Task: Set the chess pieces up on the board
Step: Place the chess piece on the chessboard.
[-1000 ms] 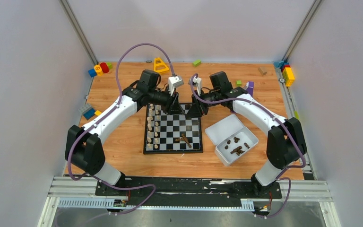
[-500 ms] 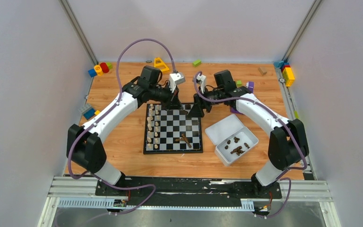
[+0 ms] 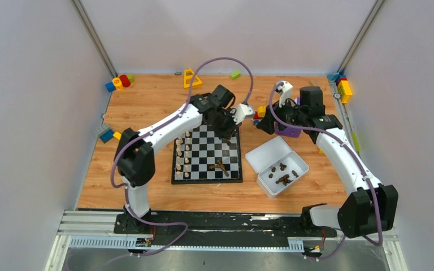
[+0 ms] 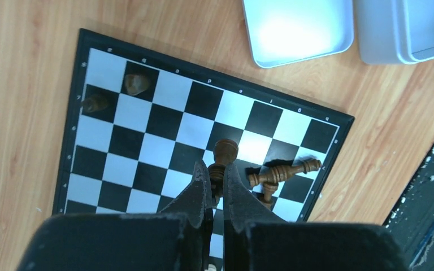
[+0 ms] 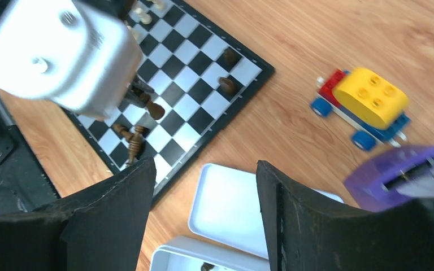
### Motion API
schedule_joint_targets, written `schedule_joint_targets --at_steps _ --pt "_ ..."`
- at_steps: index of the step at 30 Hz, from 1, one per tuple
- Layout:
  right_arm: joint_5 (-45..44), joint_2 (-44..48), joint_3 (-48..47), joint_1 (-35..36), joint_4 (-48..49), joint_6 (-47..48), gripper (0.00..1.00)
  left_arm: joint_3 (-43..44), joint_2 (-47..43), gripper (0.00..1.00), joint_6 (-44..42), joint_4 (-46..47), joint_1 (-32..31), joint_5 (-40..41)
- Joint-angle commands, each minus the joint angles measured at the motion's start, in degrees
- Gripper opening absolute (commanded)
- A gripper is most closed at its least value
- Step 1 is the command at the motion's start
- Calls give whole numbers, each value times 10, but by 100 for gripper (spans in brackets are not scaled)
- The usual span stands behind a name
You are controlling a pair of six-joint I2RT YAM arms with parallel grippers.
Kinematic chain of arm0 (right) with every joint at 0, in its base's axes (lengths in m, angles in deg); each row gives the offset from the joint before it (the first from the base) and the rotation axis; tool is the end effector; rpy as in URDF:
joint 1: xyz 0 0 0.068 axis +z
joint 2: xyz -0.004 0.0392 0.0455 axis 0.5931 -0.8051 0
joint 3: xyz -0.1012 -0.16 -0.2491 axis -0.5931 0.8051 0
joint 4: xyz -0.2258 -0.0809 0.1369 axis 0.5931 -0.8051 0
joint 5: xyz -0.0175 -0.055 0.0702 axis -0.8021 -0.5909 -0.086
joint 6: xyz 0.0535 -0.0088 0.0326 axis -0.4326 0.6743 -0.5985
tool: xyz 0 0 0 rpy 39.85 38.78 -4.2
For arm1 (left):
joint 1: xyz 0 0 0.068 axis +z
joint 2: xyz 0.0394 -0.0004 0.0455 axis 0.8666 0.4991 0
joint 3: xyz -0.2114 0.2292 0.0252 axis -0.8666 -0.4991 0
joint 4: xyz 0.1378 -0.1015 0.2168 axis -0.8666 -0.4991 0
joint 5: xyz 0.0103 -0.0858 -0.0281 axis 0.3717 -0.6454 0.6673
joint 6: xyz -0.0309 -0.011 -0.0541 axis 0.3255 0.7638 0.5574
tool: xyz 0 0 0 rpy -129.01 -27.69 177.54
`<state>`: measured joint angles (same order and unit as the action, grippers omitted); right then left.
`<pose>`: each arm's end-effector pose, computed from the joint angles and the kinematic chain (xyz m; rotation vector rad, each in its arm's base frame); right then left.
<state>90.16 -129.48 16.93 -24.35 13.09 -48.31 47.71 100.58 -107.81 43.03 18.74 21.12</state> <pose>0.2828 0.0903 0.3511 -0.7413 2.0519 0.7471 0.3128 -0.2976 0.3124 1.4441 2.1600 -0.5955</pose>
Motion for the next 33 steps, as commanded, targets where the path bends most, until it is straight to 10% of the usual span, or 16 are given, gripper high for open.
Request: schedule_joint_targets --at_steps 1,11,33 --pt "-39 47 28 -45 -2 -2 67 68 52 1 -17 -55 -40 75" --pt "-3 77 47 -166 2 -27 66 182 173 3 4 -128 -77 110" --pt "10 74 54 -171 1 -21 66 214 212 5 19 -136 -93 141"
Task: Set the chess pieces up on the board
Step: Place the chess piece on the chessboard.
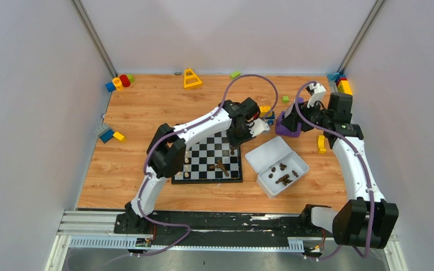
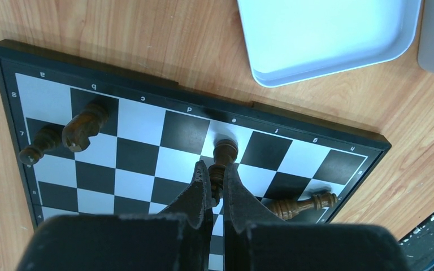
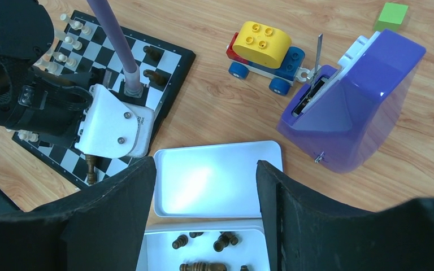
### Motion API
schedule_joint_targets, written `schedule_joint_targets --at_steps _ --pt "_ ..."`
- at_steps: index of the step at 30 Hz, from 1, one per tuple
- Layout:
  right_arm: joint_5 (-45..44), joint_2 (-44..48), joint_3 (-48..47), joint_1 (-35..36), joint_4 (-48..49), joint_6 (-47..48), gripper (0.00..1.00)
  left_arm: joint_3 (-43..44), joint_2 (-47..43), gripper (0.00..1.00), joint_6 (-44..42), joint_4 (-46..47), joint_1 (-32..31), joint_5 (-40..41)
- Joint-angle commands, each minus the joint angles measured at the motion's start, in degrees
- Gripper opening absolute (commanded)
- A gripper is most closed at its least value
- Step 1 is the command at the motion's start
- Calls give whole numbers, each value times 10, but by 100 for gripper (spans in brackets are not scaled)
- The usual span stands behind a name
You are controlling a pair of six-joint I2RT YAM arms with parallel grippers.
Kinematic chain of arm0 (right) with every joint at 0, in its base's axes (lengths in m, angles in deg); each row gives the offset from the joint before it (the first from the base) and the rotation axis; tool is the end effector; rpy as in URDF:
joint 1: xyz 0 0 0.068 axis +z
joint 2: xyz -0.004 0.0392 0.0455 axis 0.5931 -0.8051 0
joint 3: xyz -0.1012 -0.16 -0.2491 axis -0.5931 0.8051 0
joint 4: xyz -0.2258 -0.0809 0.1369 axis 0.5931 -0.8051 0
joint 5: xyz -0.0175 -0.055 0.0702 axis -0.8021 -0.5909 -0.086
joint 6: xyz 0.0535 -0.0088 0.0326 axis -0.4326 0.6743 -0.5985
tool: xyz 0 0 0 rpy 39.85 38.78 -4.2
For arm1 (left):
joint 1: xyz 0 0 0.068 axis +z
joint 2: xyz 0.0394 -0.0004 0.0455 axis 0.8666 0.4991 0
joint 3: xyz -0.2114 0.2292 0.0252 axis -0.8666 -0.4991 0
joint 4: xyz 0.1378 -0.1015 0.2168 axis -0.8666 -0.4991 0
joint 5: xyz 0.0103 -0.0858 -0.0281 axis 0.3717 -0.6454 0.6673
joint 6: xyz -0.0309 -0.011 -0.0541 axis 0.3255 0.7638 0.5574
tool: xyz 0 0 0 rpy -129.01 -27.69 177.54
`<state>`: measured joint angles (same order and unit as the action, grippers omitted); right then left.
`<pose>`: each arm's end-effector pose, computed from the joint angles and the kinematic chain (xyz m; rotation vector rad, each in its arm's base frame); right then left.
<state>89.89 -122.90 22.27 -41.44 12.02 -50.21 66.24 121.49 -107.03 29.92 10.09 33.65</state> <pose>0.2637 0.0059 0.3459 -0.3848 2.1103 0.5892 0.3181 -0.3891 0.2374 1.6674 2.3536 -0.3021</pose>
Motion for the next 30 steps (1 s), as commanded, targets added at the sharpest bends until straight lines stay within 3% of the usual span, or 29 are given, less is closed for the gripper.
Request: schedule_joint_targets --at_steps 1,30 --pt "13 7 1 0 12 -2 66 29 4 5 12 -2 -6 26" --pt "24 -3 4 0 10 2 66 91 51 10 0 -13 -6 68"
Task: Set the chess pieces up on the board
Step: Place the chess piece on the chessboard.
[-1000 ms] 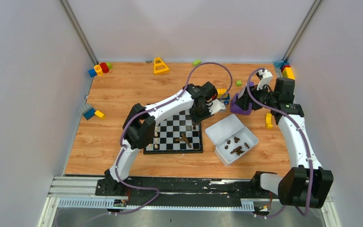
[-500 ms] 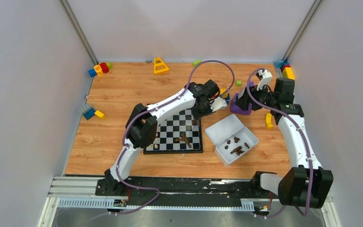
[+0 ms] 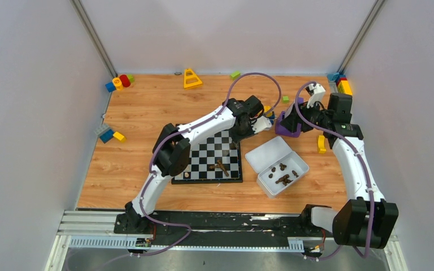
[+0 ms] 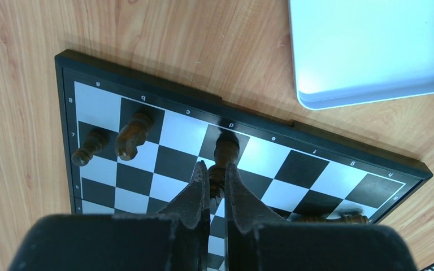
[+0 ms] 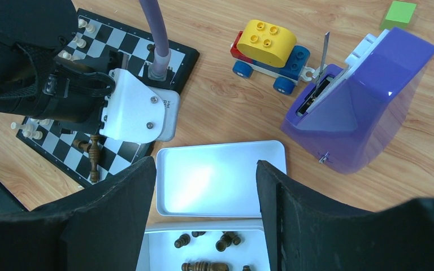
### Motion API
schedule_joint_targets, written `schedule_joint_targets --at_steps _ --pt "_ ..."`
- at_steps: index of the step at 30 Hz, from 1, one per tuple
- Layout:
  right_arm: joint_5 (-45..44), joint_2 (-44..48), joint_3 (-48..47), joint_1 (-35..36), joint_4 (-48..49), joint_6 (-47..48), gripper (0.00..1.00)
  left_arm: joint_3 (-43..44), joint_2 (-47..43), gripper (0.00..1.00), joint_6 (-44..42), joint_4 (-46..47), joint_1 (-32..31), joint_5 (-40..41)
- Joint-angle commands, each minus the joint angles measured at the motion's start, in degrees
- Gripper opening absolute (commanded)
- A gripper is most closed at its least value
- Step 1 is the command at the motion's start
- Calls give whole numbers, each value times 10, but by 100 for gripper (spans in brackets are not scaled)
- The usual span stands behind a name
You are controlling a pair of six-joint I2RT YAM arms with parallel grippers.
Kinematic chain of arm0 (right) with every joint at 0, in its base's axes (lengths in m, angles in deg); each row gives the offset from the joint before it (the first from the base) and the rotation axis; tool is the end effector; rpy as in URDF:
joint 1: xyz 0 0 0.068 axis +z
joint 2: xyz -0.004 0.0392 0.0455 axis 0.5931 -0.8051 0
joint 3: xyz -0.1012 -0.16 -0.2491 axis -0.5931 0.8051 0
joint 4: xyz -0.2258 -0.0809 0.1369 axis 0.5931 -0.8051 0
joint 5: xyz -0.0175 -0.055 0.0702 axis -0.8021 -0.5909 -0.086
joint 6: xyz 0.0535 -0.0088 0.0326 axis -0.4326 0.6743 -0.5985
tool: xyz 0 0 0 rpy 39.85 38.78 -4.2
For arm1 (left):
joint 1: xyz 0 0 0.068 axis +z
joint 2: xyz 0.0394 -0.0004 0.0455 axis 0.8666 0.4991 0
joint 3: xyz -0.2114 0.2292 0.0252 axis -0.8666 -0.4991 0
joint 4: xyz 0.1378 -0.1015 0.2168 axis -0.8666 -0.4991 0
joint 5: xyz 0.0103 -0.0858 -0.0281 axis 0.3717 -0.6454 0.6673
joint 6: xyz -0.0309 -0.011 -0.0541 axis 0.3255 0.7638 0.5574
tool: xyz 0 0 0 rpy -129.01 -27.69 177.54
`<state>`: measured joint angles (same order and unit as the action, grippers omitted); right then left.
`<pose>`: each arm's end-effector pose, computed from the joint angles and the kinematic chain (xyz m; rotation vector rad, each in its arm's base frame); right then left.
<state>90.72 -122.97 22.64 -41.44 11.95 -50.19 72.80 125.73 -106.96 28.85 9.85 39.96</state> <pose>0.2633 0.0065 0.3435 -0.3901 2.1133 0.6081 0.3336 -0.4027 0.2346 1.6301 2.3324 -0.1560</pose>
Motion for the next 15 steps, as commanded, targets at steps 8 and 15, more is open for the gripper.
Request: schedule_joint_targets --at_steps 8,15 --pt "20 -3 0 0 9 2 66 25 12 16 -1 -1 -3 11" --pt "20 -5 -1 0 8 2 66 27 9 30 -1 -1 -3 14"
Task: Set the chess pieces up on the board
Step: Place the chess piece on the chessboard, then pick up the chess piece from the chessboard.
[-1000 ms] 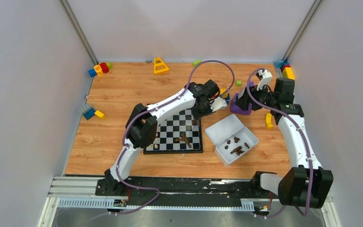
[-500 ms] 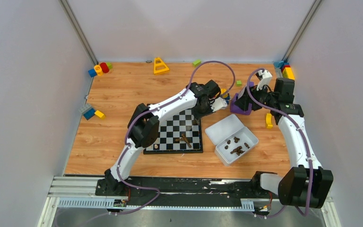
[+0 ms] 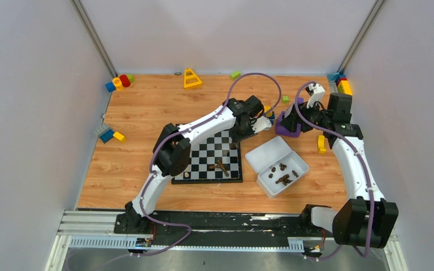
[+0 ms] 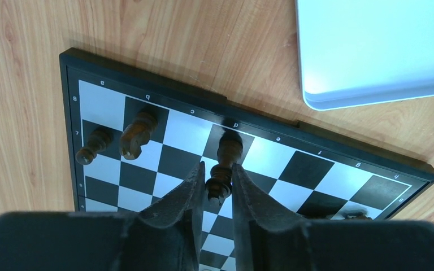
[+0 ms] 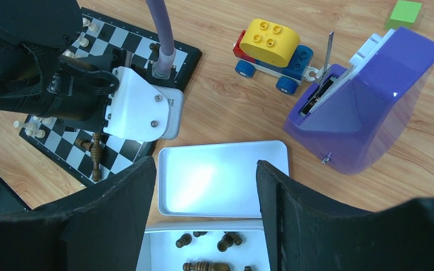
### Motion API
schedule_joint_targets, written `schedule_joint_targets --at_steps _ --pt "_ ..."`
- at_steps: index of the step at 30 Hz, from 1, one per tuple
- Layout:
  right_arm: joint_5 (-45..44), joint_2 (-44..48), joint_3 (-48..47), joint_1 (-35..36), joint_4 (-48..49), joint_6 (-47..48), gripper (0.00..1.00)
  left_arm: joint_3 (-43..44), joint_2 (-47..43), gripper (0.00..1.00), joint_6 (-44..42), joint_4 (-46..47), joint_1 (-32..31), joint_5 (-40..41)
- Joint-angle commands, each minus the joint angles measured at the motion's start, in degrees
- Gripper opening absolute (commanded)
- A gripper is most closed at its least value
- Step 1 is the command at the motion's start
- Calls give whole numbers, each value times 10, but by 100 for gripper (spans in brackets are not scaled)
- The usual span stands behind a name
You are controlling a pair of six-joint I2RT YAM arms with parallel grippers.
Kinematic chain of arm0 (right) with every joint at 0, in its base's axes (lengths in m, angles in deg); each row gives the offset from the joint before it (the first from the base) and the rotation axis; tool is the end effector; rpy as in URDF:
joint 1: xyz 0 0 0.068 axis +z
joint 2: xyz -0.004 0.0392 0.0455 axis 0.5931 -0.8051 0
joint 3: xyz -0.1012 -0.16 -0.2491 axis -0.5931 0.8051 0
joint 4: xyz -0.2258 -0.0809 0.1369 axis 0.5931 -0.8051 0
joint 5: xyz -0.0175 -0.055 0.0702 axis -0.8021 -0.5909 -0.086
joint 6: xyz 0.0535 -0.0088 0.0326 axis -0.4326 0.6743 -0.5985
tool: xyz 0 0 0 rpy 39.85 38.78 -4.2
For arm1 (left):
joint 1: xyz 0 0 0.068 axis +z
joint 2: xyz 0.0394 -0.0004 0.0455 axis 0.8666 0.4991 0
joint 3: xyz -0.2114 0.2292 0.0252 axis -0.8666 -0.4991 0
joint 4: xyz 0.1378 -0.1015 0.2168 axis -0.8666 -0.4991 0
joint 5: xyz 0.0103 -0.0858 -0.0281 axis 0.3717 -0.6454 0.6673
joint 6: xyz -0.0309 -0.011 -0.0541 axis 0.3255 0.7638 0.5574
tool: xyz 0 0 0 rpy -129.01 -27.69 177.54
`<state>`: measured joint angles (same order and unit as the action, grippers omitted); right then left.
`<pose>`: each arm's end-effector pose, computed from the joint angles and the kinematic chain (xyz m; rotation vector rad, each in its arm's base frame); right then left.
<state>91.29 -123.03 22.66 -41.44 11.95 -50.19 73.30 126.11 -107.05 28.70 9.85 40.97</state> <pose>0.2633 0.0069 0.3433 -0.3947 2.1111 0.6194 0.3352 -0.4033 0.2338 1.6270 2.3309 -0.1312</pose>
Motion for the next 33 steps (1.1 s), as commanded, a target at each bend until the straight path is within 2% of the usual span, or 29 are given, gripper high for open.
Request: schedule_joint_targets --at_steps 1,10,16,20,24,27,33 --pt "15 -4 -1 -1 8 2 66 21 5 33 0 0 -3 4" --pt "16 -7 -1 0 7 2 66 16 -17 51 1 1 -3 22" --pt "29 -4 -2 0 6 5 66 -11 -70 66 -4 14 -2 41" --pt "68 5 -2 0 -2 18 67 -67 -135 76 -9 40 3 43" --pt "111 13 -5 11 -12 33 67 -158 -224 82 -12 77 18 31" --pt "86 17 -4 60 -26 55 67 -238 -309 85 -12 99 42 4" --pt "-9 12 41 257 -24 108 66 -354 -463 94 -15 146 108 -34"
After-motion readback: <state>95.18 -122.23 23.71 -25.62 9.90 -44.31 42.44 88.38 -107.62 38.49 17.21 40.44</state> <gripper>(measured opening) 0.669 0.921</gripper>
